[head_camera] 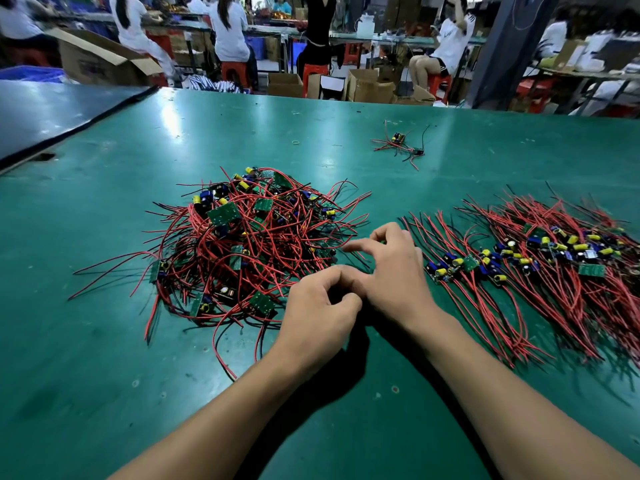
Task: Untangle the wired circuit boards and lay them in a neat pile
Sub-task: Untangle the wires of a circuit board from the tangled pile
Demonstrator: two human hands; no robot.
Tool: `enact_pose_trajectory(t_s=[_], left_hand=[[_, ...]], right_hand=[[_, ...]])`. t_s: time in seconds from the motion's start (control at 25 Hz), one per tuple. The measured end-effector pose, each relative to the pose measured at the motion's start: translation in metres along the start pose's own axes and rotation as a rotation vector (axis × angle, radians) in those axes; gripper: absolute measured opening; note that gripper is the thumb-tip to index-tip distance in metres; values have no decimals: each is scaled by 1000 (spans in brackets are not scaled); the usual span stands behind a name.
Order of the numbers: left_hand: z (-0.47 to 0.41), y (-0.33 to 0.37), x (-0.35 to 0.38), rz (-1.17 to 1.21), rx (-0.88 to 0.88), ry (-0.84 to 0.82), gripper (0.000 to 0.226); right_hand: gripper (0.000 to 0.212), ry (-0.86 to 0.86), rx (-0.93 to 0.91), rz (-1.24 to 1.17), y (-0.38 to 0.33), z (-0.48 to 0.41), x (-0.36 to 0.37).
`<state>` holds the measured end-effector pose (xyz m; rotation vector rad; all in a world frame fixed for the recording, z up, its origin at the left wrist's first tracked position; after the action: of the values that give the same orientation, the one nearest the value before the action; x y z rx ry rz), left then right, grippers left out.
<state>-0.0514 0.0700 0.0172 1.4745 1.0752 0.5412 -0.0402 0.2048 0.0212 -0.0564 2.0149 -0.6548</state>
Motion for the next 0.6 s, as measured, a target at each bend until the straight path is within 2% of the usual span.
enact_pose_trajectory(t_s=[0.16, 0.24, 0.48, 0.6], left_hand=[[-3, -3, -8, -2, -12, 59, 20], [-2, -2, -6, -8, 0, 45, 19], [-1, -8, -8, 54, -38, 57, 14], [0, -11, -11, 100, -49, 102, 22]], right_hand=[[56, -378, -41, 126, -15, -26, 33], [56, -482, -11, 90, -15, -28, 42], [44, -334, 29, 46, 2, -9, 13], [36, -319, 46, -46, 13, 2, -1]])
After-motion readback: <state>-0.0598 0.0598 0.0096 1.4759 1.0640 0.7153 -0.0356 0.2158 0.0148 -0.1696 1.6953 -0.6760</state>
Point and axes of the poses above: each hand's wrist, its own z-axis away from the middle knuckle, its own x-axis out of the palm, y = z × x, the point moved 9 cm from there along -z, towards the middle knuckle, and after that the axes turned 2 degrees about x, right-handed, at the moved point
